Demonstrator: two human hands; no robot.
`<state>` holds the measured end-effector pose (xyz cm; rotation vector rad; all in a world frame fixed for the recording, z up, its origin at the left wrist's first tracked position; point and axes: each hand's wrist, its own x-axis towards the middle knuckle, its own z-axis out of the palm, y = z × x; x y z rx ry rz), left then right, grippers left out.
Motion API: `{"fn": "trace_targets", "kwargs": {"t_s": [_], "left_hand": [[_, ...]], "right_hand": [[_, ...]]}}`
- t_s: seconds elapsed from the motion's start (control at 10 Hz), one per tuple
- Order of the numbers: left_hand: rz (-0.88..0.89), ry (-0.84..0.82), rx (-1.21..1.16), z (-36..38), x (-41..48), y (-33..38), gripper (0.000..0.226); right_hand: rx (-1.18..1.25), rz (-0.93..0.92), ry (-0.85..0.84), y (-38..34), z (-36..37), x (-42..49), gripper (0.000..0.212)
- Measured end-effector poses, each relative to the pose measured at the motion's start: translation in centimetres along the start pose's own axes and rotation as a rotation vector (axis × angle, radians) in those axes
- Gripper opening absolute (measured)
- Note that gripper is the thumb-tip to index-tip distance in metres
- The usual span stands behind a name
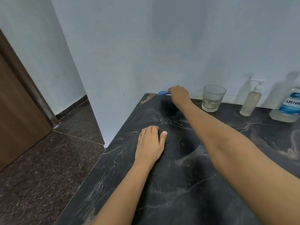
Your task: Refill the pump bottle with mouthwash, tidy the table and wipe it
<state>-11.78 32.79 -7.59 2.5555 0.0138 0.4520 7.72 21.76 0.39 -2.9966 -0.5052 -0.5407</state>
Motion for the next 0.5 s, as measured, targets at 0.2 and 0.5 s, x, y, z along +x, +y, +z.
{"fn": "trace_targets", "kwargs": {"t_s": [0.2, 0.5], "left_hand": [[-0.012, 0.009, -0.011, -0.3, -0.2, 0.3, 0.040], [-0.037, 0.003, 0.064, -0.8, -0.2, 0.8, 0.043]], "right_hand": [[-0.134, -0.066, -0.115, -1.0, 2.6, -1.0, 0.029], [0.177, -0.055, -0.297, -0.8, 2.0, -4.1, 0.040]]}}
